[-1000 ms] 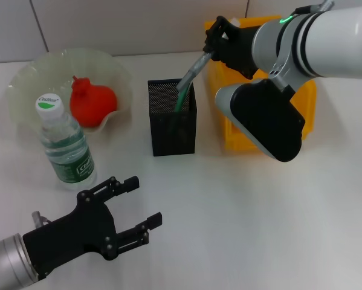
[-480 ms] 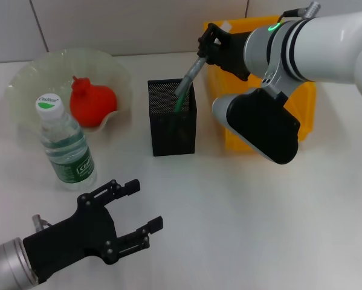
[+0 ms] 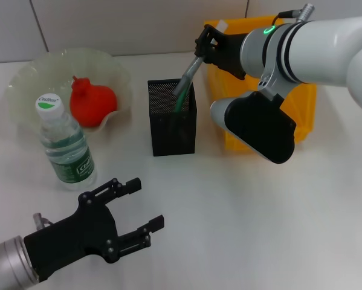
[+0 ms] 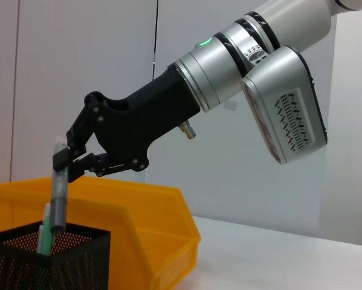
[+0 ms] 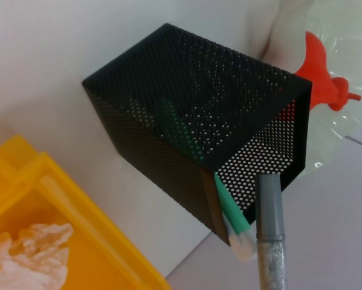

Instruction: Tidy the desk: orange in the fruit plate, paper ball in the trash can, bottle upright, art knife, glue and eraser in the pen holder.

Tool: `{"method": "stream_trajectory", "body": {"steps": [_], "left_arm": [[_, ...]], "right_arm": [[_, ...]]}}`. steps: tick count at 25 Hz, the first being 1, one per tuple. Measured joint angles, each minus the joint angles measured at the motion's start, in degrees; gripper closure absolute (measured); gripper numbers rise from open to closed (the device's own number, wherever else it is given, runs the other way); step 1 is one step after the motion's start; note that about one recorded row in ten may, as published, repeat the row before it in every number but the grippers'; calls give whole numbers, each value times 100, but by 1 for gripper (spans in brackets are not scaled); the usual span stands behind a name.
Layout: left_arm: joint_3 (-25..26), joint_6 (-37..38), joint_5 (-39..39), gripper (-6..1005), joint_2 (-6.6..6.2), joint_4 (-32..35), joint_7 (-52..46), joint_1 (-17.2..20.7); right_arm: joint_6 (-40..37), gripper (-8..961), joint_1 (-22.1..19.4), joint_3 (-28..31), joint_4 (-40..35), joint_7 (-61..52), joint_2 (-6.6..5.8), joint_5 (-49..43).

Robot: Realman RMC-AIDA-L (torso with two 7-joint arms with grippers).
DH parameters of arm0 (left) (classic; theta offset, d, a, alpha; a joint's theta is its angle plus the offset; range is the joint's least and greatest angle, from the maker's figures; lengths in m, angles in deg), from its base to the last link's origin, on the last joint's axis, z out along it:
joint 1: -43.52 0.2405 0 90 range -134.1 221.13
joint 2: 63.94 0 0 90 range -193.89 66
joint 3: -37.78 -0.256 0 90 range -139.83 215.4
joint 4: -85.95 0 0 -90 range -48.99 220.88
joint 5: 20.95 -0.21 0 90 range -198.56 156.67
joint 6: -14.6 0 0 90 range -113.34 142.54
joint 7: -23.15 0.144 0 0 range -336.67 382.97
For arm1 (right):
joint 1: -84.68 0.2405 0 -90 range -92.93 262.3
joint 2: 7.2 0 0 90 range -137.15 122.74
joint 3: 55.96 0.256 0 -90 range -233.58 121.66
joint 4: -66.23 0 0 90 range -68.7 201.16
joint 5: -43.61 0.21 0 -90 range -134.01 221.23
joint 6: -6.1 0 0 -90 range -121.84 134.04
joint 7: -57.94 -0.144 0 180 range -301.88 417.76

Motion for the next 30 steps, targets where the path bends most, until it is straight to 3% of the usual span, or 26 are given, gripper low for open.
{"method": "stream_trajectory", "body": {"steps": [30], "left_arm": [[0,2,0,215,0,-9,1,-50]], "right_arm": [[-207,816,30,-171,-100,-393,27,9]]}}
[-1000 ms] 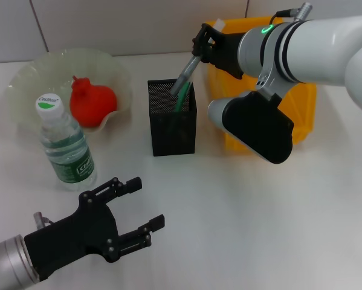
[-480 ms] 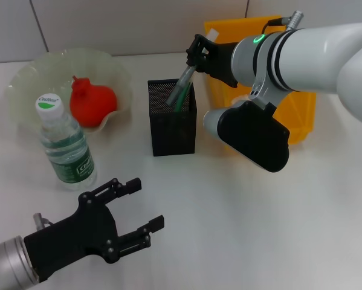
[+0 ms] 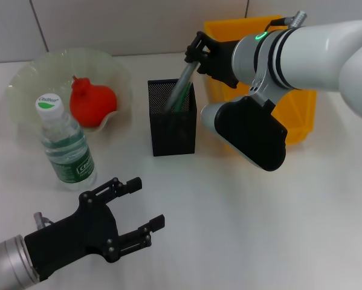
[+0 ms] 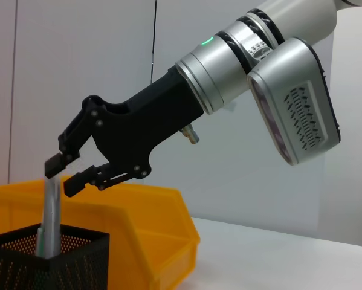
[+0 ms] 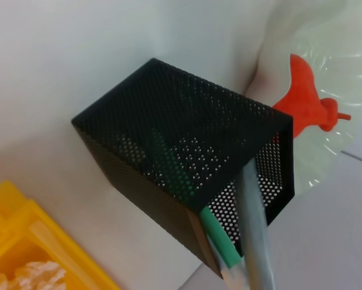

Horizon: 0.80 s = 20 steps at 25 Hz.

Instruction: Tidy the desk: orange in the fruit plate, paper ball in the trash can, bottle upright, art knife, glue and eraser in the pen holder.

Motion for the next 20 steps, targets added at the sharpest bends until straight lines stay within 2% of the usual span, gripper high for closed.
{"method": "stream_trajectory", "body": {"steps": [1,6,9,13,14,16,18,19,20], "left_arm": [[0,0,0,215,0,0,0,-1],[0,0,0,215,0,0,0,-9],[0,0,0,215,0,0,0,-9],[0,3,1,215,0,1,0,-7],[0,40,0,215,-1,5,0,-6],[0,75,-1,215,-6,13,0,-5],[0,134,-1,215,-18,43,0,11],[0,158,-1,215,-26,63,0,29],[0,158,-1,215,-26,63,0,29]], "right_arm": [[-28,815,0,3,-17,-13,0,0],[-74,634,-6,2,-52,-60,0,1],[-198,630,-2,48,-254,-323,-1,4],[-836,625,-4,211,-993,-1116,-13,35],[-1113,624,-45,334,-1377,-1509,-15,106],[-1167,622,-89,419,-1563,-1676,-15,183],[-1303,619,-204,702,-1942,-1964,-17,499],[-1543,618,-402,1247,-2434,-2135,-16,1253],[-1543,617,-402,1247,-2434,-2135,-16,1253]]}}
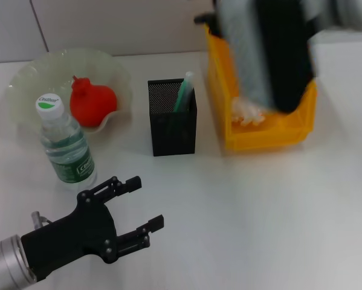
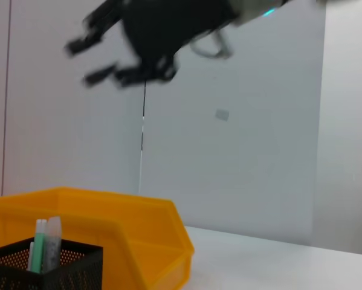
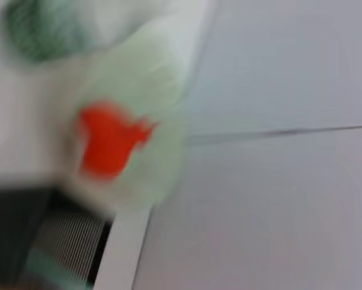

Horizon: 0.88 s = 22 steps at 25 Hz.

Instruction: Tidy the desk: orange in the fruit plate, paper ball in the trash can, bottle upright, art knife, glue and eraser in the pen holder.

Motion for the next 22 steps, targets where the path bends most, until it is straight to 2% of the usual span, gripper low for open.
{"method": "stream_trajectory", "body": {"steps": [3,4,5,8,9,10,13,14,15,18,19,20,22], "left_arm": [[0,16,-13,215,-11,7,0,10],[-1,23,-30,215,-15,18,0,12],[-1,23,-30,215,-15,18,0,12],[0,41,-27,215,-19,48,44,20],[1,42,-23,215,-19,55,57,19],[0,44,-20,215,-18,67,65,19],[3,45,-24,215,-23,127,68,19],[18,45,-25,215,-24,152,69,11],[18,45,-25,215,-24,152,69,11],[29,14,-30,215,-26,153,70,-21],[22,-1,-36,215,-29,153,69,-27],[22,-1,-36,215,-29,153,69,-27],[22,-1,-36,215,-29,153,69,-27]], "right_arm": [[-416,613,-476,1079,-584,-62,-5,1827],[-737,612,-931,1809,-667,17,-9,3383],[-737,611,-931,1809,-667,17,-9,3383],[-1209,607,-1780,2563,-113,557,-5,5439],[-1479,606,-2262,2786,695,1179,2,6468],[-1479,605,-2262,2786,695,1179,2,6468],[-1923,601,-2686,2953,1931,1956,-7,7316],[-2261,600,-2756,3114,2741,2320,-18,7494],[-2261,599,-2756,3114,2741,2320,-18,7494],[-2980,595,-2612,3503,4139,2970,-31,7500],[-3461,594,-2420,3835,5227,3505,-65,7470],[-3461,592,-2420,3835,5227,3505,-65,7470],[-3753,590,-2222,4099,6222,3874,-136,7317]]}}
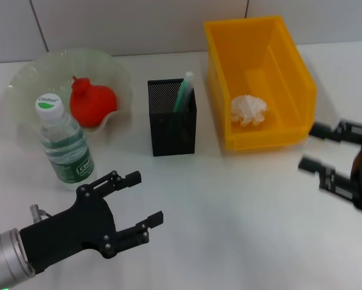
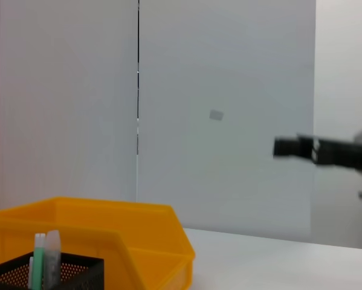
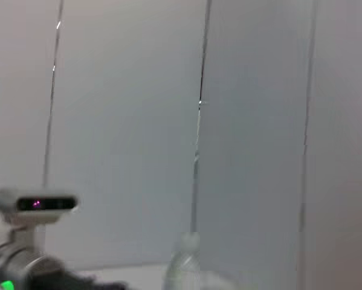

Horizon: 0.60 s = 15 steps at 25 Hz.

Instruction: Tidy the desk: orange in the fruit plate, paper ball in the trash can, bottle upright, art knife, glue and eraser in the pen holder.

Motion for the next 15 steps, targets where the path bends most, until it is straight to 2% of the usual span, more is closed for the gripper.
{"method": "stream_trajectory", "body": {"steps": [2,3,5,12,15], "left_arm": [[-9,-3,-2,215,-2,1,-5,-7],[-22,-8,-10,215,-7,4,-26,-13],[-22,-8,-10,215,-7,4,-26,-13],[-22,-4,-19,215,-22,4,-66,-32],[-24,-9,-33,215,-24,4,-68,-31]], "right_arm": [[-174,498,359,135,1079,258,-165,-492],[-174,452,359,135,1079,258,-165,-492],[-201,360,564,146,1559,518,-221,-732],[-48,161,882,130,1817,697,-187,-1252],[2,163,911,121,1830,697,-177,-1296]]}}
